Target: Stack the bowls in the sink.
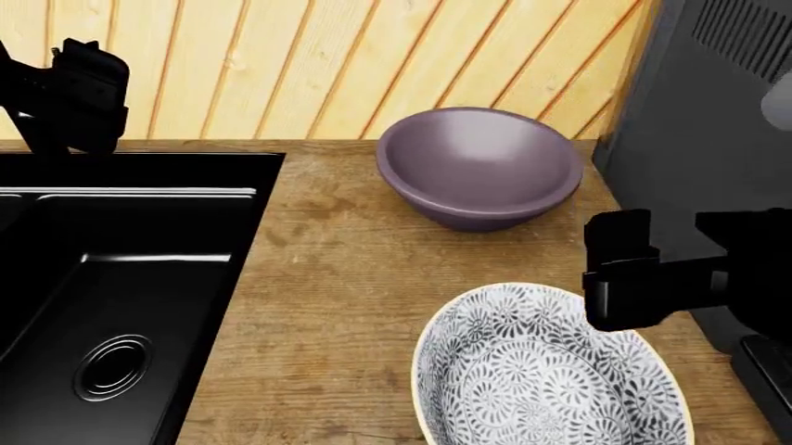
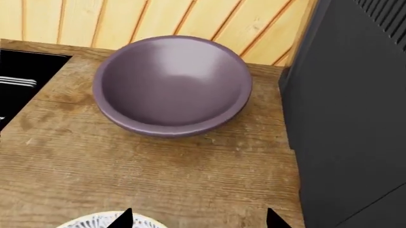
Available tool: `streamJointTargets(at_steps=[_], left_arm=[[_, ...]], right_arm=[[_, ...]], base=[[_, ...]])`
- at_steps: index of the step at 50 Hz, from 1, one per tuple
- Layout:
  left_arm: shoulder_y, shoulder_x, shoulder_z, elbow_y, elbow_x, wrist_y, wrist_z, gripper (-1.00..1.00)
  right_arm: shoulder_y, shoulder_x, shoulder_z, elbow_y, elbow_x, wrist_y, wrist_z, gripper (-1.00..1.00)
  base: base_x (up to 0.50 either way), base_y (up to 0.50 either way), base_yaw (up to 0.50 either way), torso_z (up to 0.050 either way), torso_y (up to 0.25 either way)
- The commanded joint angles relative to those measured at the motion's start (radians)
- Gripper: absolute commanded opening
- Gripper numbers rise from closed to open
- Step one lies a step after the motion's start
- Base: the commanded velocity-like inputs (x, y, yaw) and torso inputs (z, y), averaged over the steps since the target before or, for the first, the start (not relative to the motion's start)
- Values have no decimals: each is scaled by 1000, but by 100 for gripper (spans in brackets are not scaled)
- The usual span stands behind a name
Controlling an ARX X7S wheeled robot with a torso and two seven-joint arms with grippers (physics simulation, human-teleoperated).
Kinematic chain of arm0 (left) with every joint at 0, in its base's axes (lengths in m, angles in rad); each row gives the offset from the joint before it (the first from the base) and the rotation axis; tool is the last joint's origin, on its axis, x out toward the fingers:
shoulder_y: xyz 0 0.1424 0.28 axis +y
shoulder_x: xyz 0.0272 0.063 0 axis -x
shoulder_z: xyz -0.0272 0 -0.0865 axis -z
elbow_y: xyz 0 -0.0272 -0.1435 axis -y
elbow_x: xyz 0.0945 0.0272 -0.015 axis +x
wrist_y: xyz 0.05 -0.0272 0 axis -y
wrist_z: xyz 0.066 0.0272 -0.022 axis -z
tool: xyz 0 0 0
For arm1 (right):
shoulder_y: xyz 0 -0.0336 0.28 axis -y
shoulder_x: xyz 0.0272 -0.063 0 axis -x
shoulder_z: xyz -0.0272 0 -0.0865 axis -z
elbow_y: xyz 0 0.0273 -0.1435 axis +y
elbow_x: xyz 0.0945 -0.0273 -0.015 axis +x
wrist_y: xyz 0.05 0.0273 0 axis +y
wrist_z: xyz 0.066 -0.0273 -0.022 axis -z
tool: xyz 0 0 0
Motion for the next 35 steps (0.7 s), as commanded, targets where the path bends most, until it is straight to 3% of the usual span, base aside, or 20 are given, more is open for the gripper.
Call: streamJointTargets(at_steps=[1,35], left_arm=[[-18,4,7,-6,-8,2,-2,100],[4,0,22,7,22,22,19,100]], right_arm=[[-31,44,-33,-39,25,-7,-24,100],[-135,68,-106,-83,-29,-17,-81,100]], base=[[0,0,0,0,0],[0,0,0,0,0]])
